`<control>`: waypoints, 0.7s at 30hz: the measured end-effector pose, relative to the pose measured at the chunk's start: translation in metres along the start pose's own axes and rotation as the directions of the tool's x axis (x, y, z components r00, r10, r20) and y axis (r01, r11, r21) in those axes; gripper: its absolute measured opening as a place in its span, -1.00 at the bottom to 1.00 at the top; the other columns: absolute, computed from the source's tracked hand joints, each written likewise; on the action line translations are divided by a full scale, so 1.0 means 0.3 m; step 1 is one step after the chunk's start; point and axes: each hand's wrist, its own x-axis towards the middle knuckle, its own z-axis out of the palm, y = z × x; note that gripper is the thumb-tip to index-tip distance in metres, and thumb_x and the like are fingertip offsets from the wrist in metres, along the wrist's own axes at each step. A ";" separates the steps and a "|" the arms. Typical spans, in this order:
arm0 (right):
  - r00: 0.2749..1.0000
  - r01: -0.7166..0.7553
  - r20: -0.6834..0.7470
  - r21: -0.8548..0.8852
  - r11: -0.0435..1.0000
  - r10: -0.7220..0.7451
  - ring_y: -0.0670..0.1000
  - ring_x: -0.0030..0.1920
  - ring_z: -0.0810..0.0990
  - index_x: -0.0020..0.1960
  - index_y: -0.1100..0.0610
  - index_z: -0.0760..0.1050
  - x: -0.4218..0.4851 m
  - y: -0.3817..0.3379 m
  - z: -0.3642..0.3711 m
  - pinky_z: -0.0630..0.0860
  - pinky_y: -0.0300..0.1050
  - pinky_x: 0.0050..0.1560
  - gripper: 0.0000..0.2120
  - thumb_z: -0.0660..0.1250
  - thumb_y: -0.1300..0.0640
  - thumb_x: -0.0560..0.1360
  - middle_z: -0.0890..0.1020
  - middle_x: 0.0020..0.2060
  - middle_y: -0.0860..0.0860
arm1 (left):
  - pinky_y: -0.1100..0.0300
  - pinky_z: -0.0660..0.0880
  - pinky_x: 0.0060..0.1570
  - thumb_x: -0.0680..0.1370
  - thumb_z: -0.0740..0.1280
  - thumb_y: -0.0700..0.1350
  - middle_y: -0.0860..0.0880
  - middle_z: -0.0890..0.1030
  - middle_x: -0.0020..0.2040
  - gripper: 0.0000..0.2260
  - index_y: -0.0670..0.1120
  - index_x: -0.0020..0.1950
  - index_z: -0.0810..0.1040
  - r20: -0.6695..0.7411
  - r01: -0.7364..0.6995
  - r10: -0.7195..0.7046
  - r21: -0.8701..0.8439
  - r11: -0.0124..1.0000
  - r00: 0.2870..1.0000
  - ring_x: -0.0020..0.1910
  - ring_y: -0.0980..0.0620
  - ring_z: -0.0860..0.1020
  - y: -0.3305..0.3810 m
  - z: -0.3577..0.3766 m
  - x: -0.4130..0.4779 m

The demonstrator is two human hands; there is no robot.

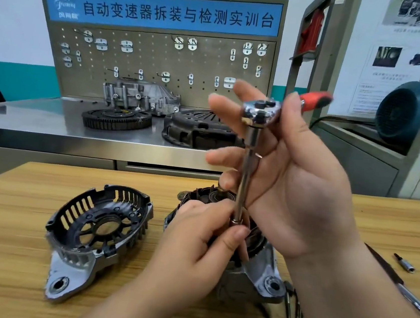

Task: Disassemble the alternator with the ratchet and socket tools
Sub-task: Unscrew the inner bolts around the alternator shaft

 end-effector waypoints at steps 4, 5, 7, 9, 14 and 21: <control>0.976 0.214 -0.001 -0.175 0.961 -0.218 0.01 -0.09 0.66 0.21 -0.01 0.51 -0.004 -0.006 0.011 0.54 -0.22 -0.28 -0.69 0.28 0.11 0.47 0.63 0.13 -0.03 | 0.00 0.43 -0.04 0.53 0.14 0.09 0.14 0.63 -0.29 -0.70 -0.08 -0.10 0.55 -0.020 0.037 -0.037 -0.009 0.999 0.999 -0.23 0.04 0.56 0.005 0.009 -0.001; 0.967 0.250 0.006 -0.207 0.946 -0.254 0.01 -0.06 0.66 0.19 -0.03 0.52 -0.005 -0.008 0.011 0.53 -0.22 -0.25 -0.70 0.30 0.18 0.48 0.60 0.16 -0.04 | 0.01 0.42 -0.04 0.52 0.14 0.11 0.12 0.62 -0.30 -0.69 -0.07 -0.11 0.55 -0.023 0.043 -0.043 0.000 0.999 0.999 -0.23 0.05 0.55 0.007 0.009 -0.002; 0.968 0.251 0.034 -0.167 0.953 -0.249 0.02 -0.06 0.66 0.18 -0.03 0.51 -0.005 -0.007 0.011 0.52 -0.22 -0.24 -0.71 0.27 0.22 0.51 0.58 0.19 -0.05 | 0.03 0.42 -0.05 0.52 0.15 0.11 0.13 0.62 -0.30 -0.71 -0.06 -0.10 0.55 -0.034 0.043 -0.044 -0.002 0.999 0.998 -0.23 0.06 0.55 0.008 0.010 -0.003; 0.986 0.164 0.038 -0.040 0.986 -0.163 0.02 -0.14 0.67 0.22 0.00 0.47 -0.002 -0.003 0.015 0.51 -0.20 -0.27 -0.72 0.20 0.08 0.53 0.58 0.19 -0.05 | 0.08 0.40 -0.06 0.53 0.15 0.10 0.13 0.62 -0.30 -0.72 -0.05 -0.11 0.54 -0.035 0.036 -0.036 -0.012 0.999 0.999 -0.24 0.07 0.55 0.005 0.008 -0.003; 0.998 -0.052 0.025 0.049 0.997 0.051 -0.04 -0.32 0.67 0.29 0.10 0.37 0.002 -0.004 -0.011 0.49 -0.25 -0.40 -0.50 -0.10 -0.18 0.58 0.70 0.00 -0.06 | 0.10 0.36 -0.11 0.59 0.06 0.07 0.13 0.62 -0.27 -0.75 0.06 -0.13 0.48 0.011 -0.010 0.010 -0.007 1.000 1.000 -0.23 0.12 0.53 0.004 -0.001 -0.001; 0.982 0.188 -0.005 -0.136 0.973 -0.190 0.01 -0.09 0.65 0.25 -0.02 0.45 -0.002 0.006 0.011 0.53 -0.21 -0.30 -0.69 0.19 0.03 0.51 0.60 0.16 -0.01 | 0.24 0.35 -0.07 0.56 0.12 0.07 0.16 0.63 -0.31 -0.75 -0.03 -0.11 0.50 -0.026 0.021 -0.021 -0.011 1.000 0.999 -0.25 0.10 0.55 -0.002 0.005 -0.001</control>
